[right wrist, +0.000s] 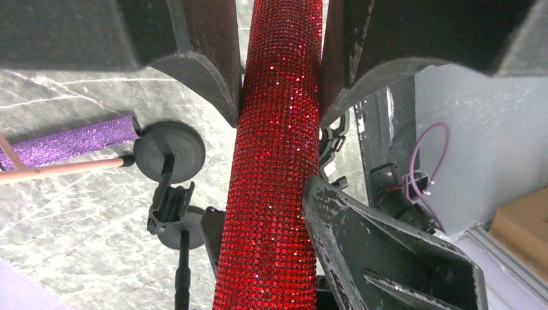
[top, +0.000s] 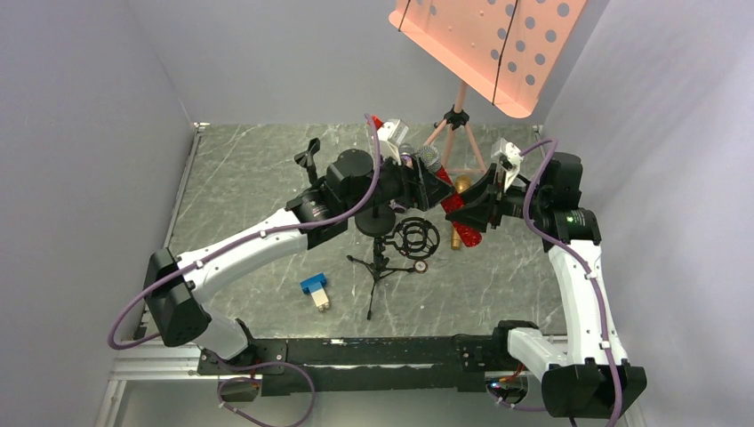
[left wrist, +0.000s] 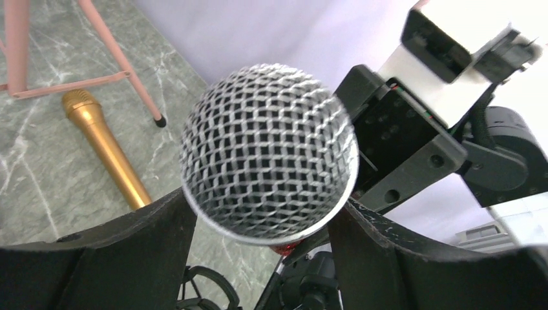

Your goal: Attach the microphones to the stand

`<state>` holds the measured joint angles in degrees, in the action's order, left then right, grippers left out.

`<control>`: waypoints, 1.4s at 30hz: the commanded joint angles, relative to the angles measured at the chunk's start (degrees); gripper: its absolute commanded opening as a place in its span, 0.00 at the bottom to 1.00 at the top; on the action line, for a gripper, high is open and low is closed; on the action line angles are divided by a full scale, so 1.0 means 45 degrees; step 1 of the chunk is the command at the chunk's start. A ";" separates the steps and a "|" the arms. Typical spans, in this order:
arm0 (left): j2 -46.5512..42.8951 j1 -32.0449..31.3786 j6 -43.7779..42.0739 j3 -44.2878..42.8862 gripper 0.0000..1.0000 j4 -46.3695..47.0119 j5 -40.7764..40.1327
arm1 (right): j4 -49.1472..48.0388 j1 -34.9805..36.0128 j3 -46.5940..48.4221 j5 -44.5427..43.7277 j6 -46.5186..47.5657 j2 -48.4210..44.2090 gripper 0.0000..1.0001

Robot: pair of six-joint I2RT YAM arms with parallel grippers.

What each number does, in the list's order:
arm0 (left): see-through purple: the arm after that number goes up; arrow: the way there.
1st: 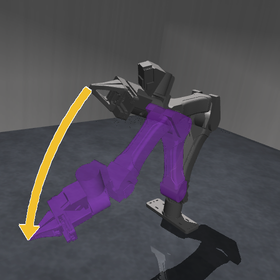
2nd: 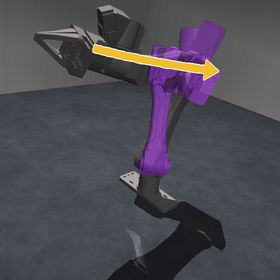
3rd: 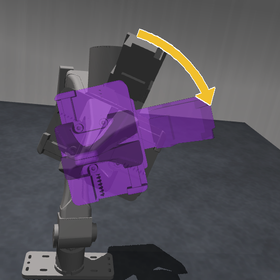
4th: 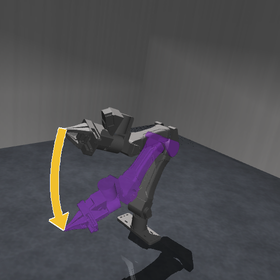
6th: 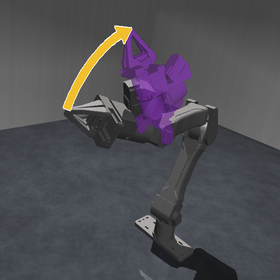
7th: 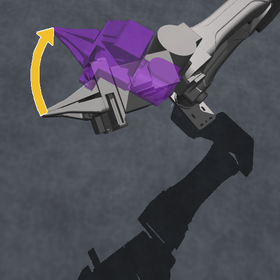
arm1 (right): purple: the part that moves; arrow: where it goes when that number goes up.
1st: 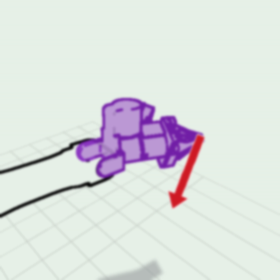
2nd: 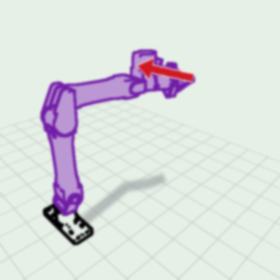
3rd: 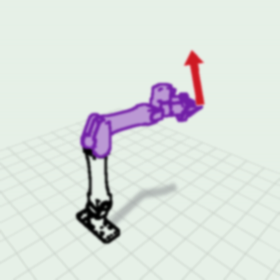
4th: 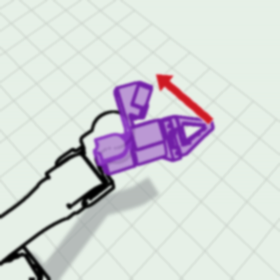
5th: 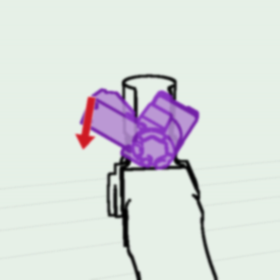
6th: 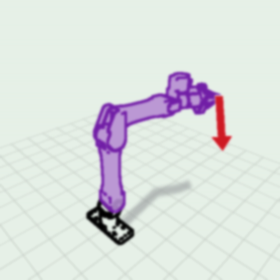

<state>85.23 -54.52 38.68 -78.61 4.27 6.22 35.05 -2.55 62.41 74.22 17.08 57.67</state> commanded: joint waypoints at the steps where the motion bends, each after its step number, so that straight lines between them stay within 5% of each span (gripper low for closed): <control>1: 0.0089 -0.0038 0.0619 -0.0472 0.74 0.1412 0.0489 | -0.0733 0.0090 -0.0055 0.0691 0.0128 -0.0315 0.05; 5: 0.0246 -0.0035 0.0917 -0.0427 0.67 0.1687 0.0782 | -0.0724 0.0122 -0.0061 0.0873 0.0198 -0.0369 0.06; 13: 0.0298 -0.0023 0.0818 -0.0402 0.34 0.1849 0.0983 | -0.0486 0.0209 -0.0173 0.0851 0.0533 -0.0384 0.06; 17: 0.0230 0.0101 0.0690 -0.0124 0.00 0.2333 0.1291 | -0.0559 0.0203 -0.0326 0.0842 0.0521 -0.0493 0.11; 19: 0.0081 0.0236 0.0652 0.0184 0.00 0.2840 0.1547 | -0.0622 0.0199 -0.0367 0.0778 0.0413 -0.0572 0.34; 22: -0.0398 0.0551 0.0609 0.0779 0.00 0.3780 0.2034 | -0.0555 0.0203 -0.0352 0.0647 0.0489 -0.0769 0.95; 23: -0.0590 0.0673 0.0610 0.0888 0.00 0.3943 0.2241 | -0.0644 0.0188 -0.0322 0.0599 0.0395 -0.0851 0.99; 28: -0.1894 0.1236 -0.0140 0.0875 0.00 0.3476 0.2773 | -0.0548 -0.0241 -0.0121 0.0408 0.0560 -0.1366 1.00; 36: -0.4260 0.1676 -0.3262 0.0347 0.00 -0.0048 0.2567 | -0.1529 -0.2700 -0.1321 0.2152 -0.0083 -0.1835 1.00; 42: -0.4531 0.1647 -0.5300 -0.0766 0.00 -0.2148 0.2748 | -0.3619 -0.2858 -0.3141 0.0136 -0.0927 -0.1561 1.00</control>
<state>64.40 -46.98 23.29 -78.06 1.37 17.34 26.46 -15.05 51.53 79.13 15.20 49.71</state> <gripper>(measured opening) 0.470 0.994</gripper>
